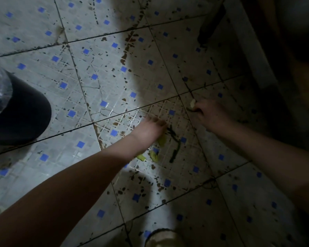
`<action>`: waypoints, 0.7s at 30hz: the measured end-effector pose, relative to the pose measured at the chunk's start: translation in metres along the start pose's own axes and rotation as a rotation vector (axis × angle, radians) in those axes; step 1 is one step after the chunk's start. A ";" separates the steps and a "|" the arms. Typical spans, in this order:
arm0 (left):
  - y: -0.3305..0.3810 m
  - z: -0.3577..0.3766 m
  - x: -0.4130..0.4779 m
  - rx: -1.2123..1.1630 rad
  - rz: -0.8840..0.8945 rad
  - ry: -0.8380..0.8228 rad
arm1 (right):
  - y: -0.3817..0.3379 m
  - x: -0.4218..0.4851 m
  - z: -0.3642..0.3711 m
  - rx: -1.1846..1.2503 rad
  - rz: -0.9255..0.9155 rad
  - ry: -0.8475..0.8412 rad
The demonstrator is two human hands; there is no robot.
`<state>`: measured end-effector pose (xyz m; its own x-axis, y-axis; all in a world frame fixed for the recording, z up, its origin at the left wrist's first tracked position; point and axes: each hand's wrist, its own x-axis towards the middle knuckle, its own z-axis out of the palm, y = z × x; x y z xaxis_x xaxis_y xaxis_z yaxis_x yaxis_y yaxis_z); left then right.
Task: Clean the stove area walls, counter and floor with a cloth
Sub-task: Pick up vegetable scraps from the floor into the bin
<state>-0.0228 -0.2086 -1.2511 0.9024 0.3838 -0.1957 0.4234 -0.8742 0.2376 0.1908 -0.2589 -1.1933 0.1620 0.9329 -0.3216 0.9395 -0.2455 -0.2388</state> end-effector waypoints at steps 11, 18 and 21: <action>0.004 -0.009 -0.009 -0.051 -0.046 -0.015 | 0.001 -0.019 -0.007 -0.035 -0.024 -0.003; -0.011 -0.025 -0.016 0.002 -0.128 0.042 | -0.014 -0.018 -0.007 -0.014 -0.073 -0.019; -0.019 -0.032 -0.020 -0.031 -0.172 0.097 | -0.019 -0.012 -0.008 -0.016 -0.100 -0.007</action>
<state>-0.0467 -0.1902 -1.2212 0.8192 0.5551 -0.1441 0.5732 -0.7840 0.2383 0.1730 -0.2638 -1.1774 0.0649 0.9507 -0.3033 0.9555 -0.1468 -0.2557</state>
